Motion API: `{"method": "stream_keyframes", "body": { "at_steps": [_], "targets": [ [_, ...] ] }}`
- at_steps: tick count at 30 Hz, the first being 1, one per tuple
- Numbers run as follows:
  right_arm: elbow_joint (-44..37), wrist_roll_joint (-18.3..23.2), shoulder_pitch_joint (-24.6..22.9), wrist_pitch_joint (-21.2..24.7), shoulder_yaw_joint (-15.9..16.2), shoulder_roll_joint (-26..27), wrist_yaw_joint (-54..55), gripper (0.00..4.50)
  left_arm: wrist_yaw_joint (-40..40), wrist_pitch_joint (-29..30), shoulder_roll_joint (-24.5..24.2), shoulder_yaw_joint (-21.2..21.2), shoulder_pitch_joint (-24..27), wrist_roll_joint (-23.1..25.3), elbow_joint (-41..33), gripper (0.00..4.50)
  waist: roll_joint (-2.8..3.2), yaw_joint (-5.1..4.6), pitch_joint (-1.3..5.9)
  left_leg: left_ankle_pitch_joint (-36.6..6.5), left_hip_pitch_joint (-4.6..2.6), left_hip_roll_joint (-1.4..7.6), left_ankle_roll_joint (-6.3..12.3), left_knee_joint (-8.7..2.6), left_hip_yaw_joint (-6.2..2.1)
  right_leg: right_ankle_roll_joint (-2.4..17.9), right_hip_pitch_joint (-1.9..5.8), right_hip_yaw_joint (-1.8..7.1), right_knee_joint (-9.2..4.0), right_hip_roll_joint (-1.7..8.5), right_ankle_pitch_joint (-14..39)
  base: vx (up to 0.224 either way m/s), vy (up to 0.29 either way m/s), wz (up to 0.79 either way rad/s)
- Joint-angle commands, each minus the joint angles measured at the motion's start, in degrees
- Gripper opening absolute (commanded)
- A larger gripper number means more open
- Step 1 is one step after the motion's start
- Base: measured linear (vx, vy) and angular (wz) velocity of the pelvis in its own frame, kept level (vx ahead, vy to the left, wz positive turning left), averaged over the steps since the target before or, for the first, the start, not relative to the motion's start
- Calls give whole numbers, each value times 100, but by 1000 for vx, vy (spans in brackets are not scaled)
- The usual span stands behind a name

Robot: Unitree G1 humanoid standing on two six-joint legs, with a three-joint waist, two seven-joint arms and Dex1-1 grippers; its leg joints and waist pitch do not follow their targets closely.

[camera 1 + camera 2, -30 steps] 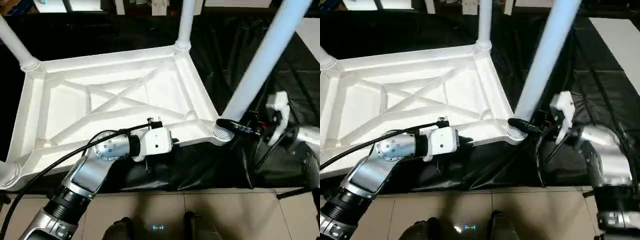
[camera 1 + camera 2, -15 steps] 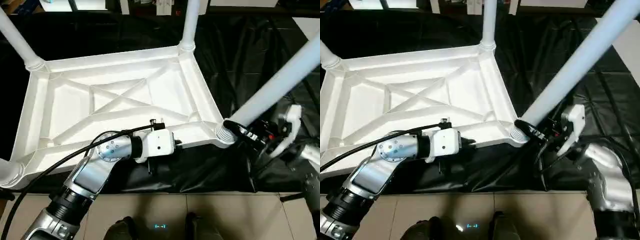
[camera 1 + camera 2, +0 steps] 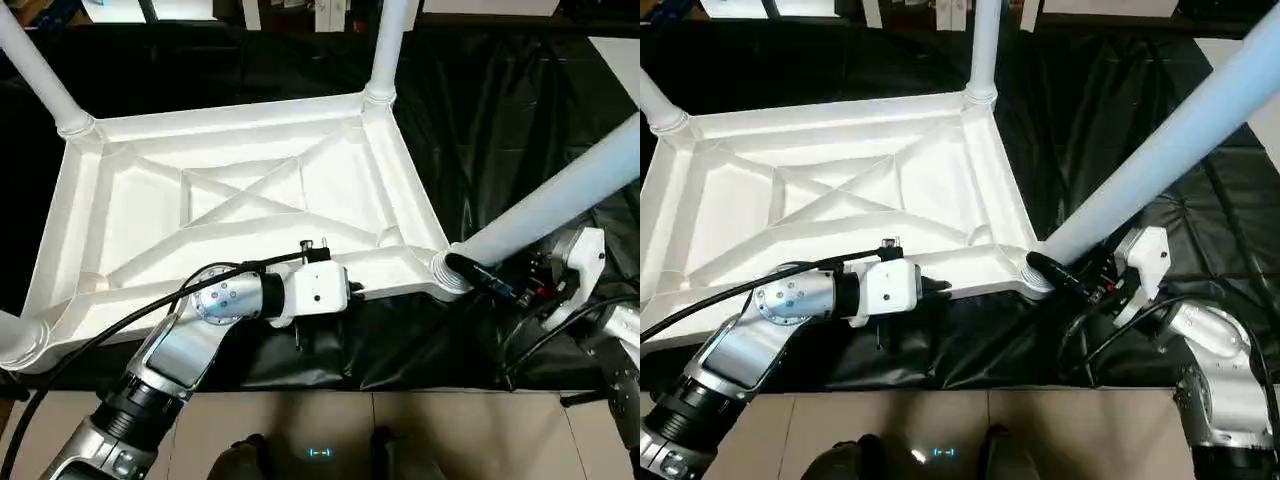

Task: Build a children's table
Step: Insert table leg to table base

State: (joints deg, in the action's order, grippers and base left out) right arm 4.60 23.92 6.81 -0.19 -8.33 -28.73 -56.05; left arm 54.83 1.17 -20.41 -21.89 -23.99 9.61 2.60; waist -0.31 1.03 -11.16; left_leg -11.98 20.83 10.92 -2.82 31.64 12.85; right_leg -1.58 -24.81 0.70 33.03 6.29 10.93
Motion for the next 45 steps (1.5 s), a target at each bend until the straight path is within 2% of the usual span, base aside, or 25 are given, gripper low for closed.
{"method": "stream_keyframes", "body": {
  "at_steps": [1, 6, 8, 9, 11, 13, 14, 15, 16, 17, 19, 21, 23, 28, 29, 30, 31, 34, 35, 36, 37, 38, 40, 43, 45],
  "targets": [
    [404, -498, -538, 440, 941, 49, -275, 190, 36, 72, 35, -312, 225, 20, 381, 0, -113, -28, 163, -843, -51, 203, 553, -381, -82, 1260, 164, 78, -376, 81, 766, 0, 0, 0],
    [504, -685, -594, 593, 1110, -130, -439, 190, 52, 69, 35, -322, 217, 14, 386, 0, -100, -19, 173, -843, -59, 202, 539, -379, -79, 1281, 171, 72, -375, 74, 661, 0, 0, 0],
    [545, -777, -544, 657, 1233, -245, -561, 190, 66, 59, 35, -332, 210, 15, 399, 0, -88, -11, 170, -983, -65, 205, 478, -395, -77, 1258, 168, 71, -394, 72, 768, 0, 0, 0],
    [546, -782, -537, 660, 1242, -252, -569, 190, 66, 59, 35, -333, 209, 15, 400, 0, -92, -1, 133, -1300, -79, 222, 389, -444, -87, 1208, 155, 72, -443, 79, 1199, 0, 0, 0],
    [539, -795, -492, 783, 1328, -320, -649, 190, 67, 62, 39, -341, 206, 17, 404, 0, -127, 19, 131, -1728, -114, 229, 232, -482, -113, 1046, 149, 91, -510, 109, 1962, 0, 0, 0],
    [553, -836, -450, 886, 1444, -409, -777, 190, 57, 67, 48, -348, 202, 22, 408, 0, -130, 34, 169, -1596, -144, 240, 202, -475, -117, 1006, 144, 105, -505, 103, 1851, 0, 0, 0],
    [555, -843, -443, 904, 1462, -423, -797, 190, 55, 68, 49, -349, 202, 23, 409, 0, -122, 35, 178, -1399, -132, 234, 225, -468, -116, 1047, 163, 97, -474, 85, 1502, 0, 0, 0],
    [598, -857, -389, 976, 1515, -459, -848, 190, 43, 77, 57, -350, 202, 25, 407, 0, -171, 29, 206, -1214, -132, 227, 276, -437, -95, 1104, 176, 87, -441, 68, 1149, 0, 0, 0],
    [598, -857, -389, 976, 1515, -459, -848, 190, 43, 77, 57, -350, 202, 25, 407, 0, -157, 35, 221, -1079, -117, 219, 308, -425, -101, 1138, 196, 85, -409, 68, 948, 0, 0, 0],
    [642, -771, -315, 1123, 1483, -444, -836, 190, 29, 89, 63, -350, 207, 27, 398, 0, -185, 32, 218, -932, -113, 213, 389, -407, -78, 1186, 194, 85, -399, 56, 677, 0, 0, 0],
    [742, -573, -170, 1320, 1373, -416, -751, 190, 0, 110, 59, -338, 224, 24, 375, 0, -187, 29, 215, -1094, -95, 218, 413, -433, -88, 1212, 196, 81, -422, 73, 952, 0, 0, 0],
    [817, -564, -122, 1309, 1351, -446, -732, 190, -10, 114, 49, -325, 233, 22, 369, 0, -196, 29, 207, -1343, -98, 233, 332, -464, -104, 1142, 180, 87, -467, 90, 1425, 0, 0, 0],
    [890, -581, -129, 1336, 1356, -501, -786, 190, -11, 111, 48, -314, 234, 24, 379, 0, -204, 23, 212, -1449, -101, 235, 266, -471, -115, 1070, 168, 93, -485, 96, 1649, 0, 0, 0],
    [936, -602, -180, 1487, 1433, -568, -867, 190, -38, 95, 73, -321, 218, 36, 436, 0, -199, 32, 225, -1360, -110, 237, 261, -466, -106, 1043, 160, 93, -474, 76, 1399, 0, 0, 0],
    [1119, -776, -52, 1325, 1475, -521, -841, 190, -62, 67, 104, -315, 134, 52, 538, 0, -143, 29, 230, -1349, -114, 235, 246, -471, -102, 1085, 159, 84, -475, 70, 1280, 0, 0, 0],
    [1179, -849, 3, 1227, 1481, -498, -808, 190, -71, 56, 112, -311, 100, 59, 574, 0, -159, 19, 226, -1387, -107, 230, 237, -471, -100, 1104, 154, 76, -474, 65, 1294, 0, 0, 0],
    [1191, -864, 15, 1205, 1482, -493, -799, 190, -73, 54, 114, -310, 93, 61, 581, 0, -158, 22, 218, -1445, -102, 229, 217, -482, -102, 1104, 158, 77, -483, 65, 1366, 0, 0, 0],
    [1302, -781, 268, 1148, 1328, -307, -622, 190, -227, 20, 136, -215, -73, 110, 774, 0, -148, 14, 195, -2081, -128, 238, 28, -538, -146, 927, 101, 89, -569, 98, 2330, -20, 0, 0],
    [1358, -783, 330, 1114, 1313, -277, -587, 190, -252, 8, 135, -190, -111, 113, 829, 0, -156, 9, 194, -2134, -130, 239, 1, -548, -158, 888, 99, 87, -583, 102, 2435, -60, 1, 0],
    [1541, -820, 518, 984, 1284, -192, -485, 190, -321, -29, 127, -124, -222, 130, 985, 0, -132, 1, 190, -2217, -130, 237, -41, -565, -175, 825, 86, 81, -603, 104, 2558, -61, 7, -2],
    [1630, -841, 608, 926, 1274, -153, -444, 190, -338, -51, 119, -100, -273, 137, 1053, 0, -153, -11, 189, -2313, -118, 225, -77, -574, -192, 746, 82, 75, -617, 106, 2762, -59, 11, -4],
    [1753, -868, 762, 868, 1259, -89, -377, 190, -358, -82, 105, -58, -365, 140, 1163, 0, -143, -12, 193, -2336, -122, 223, -88, -574, -199, 721, 70, 76, -621, 114, 2825, -59, 11, -4],
    [1853, -880, 914, 846, 1243, -32, -332, 190, -373, -113, 98, -13, -466, 133, 1271, 0, -169, -52, 197, -2359, -86, 214, -87, -591, -230, 650, 84, 72, -628, 128, 2982, -58, 9, -5],
    [2000, -869, 1114, 854, 1206, 34, -335, 190, -382, -173, 84, 40, -606, 121, 1430, 0, -141, -122, 154, -2654, -107, 231, -116, -623, -270, 638, 50, 39, -673, 149, 3274, -67, 12, -6],
    [2131, -898, 1252, 844, 1196, 72, -355, 190, -381, -209, 67, 71, -697, 107, 1533, 0, -150, -116, 164, -2447, -78, 233, -79, -639, -278, 680, 90, 37, -657, 161, 3048, -60, 20, -8]
  ]
}}
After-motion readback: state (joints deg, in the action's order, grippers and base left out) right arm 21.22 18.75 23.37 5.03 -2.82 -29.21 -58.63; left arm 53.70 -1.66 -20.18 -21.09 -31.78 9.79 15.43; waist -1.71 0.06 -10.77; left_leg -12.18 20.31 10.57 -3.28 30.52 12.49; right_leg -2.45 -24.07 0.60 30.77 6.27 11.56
